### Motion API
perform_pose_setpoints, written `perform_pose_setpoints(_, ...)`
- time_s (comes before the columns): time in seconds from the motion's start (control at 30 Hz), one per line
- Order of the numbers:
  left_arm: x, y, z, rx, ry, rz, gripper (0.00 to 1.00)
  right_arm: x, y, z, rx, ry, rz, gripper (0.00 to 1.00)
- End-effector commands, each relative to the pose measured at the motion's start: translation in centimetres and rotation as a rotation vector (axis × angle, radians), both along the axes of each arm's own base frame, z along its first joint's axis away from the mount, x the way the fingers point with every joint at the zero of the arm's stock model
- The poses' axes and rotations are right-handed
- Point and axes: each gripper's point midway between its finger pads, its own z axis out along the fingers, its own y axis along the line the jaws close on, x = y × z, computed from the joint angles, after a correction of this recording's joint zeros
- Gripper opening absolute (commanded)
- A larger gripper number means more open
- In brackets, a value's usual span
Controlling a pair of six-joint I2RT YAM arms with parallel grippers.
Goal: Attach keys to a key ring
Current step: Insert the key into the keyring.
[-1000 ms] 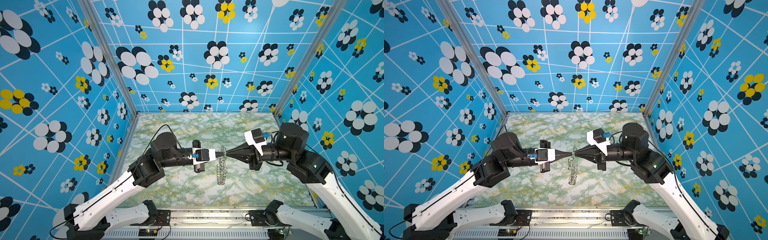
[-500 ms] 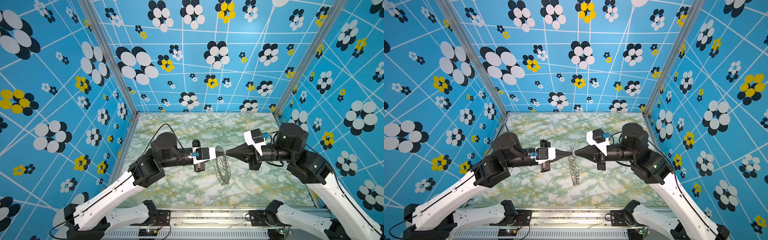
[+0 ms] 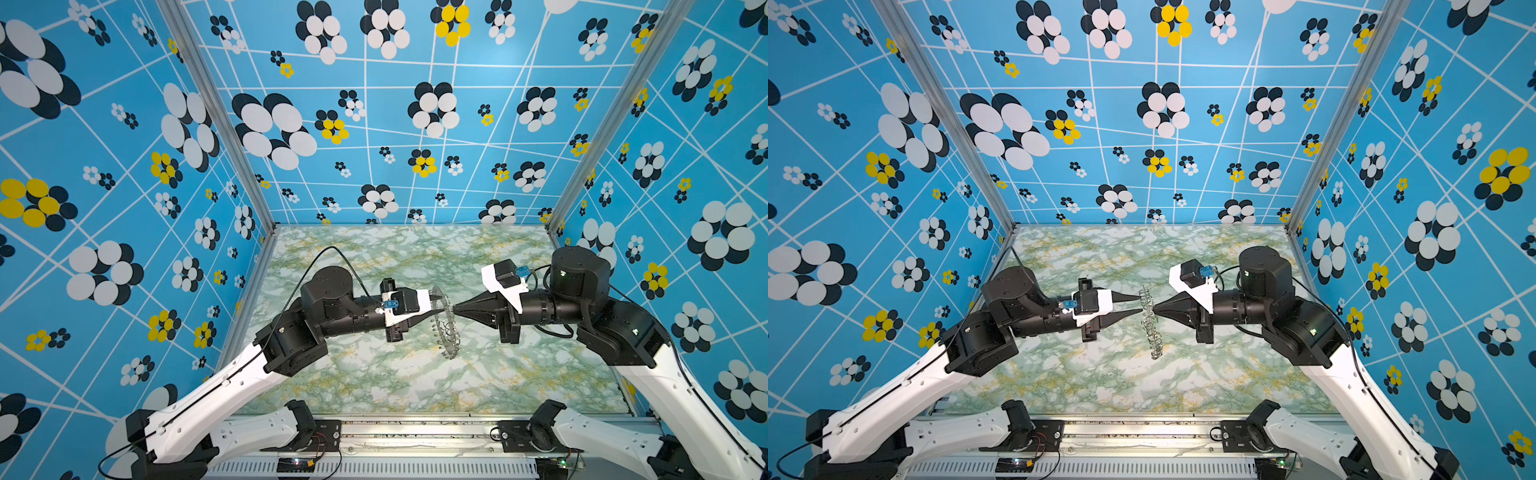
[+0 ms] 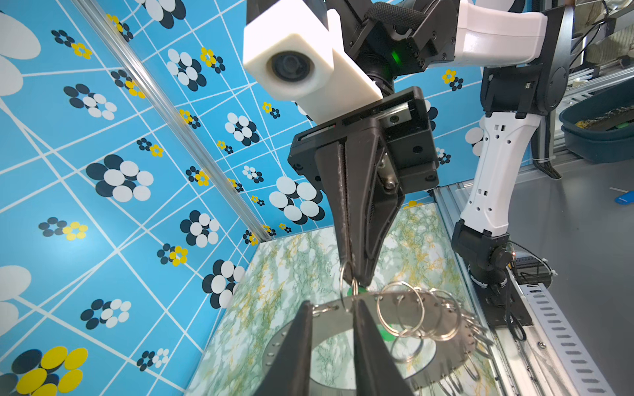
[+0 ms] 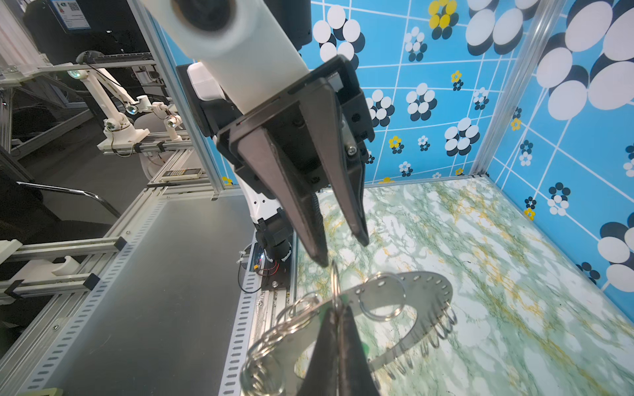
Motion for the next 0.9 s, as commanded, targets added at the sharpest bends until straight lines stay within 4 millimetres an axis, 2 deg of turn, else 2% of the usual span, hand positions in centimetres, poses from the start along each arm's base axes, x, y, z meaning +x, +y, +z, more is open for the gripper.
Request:
perform_pose_setpoints(0.0,-0.3,0.2,1.2,0.005,0.007,-0.001,0.29,-0.2,-0.2,0.8,-0.010,-0.032,-0.002,0.00)
perform_pose_setpoints(0.1,-0.4,-0.1,1.1,0.042,0.026,-0.013,0.32,-0.2,-0.2,0.6,-0.030,-0.028,-0.002,0.00)
perform_pose_setpoints(0.33,-0.3,-1.0,0.1,0.139,0.087,-0.027,0.33,-0.3,-0.2,0.4,-0.042,-0.028,0.004,0.00)
perform_pose_setpoints(0.87,-0.7,-2.0,-0.1,0.171,0.110,-0.064,0.18,-0.5,-0.3,0.3,-0.049,-0.029,0.008,0.00)
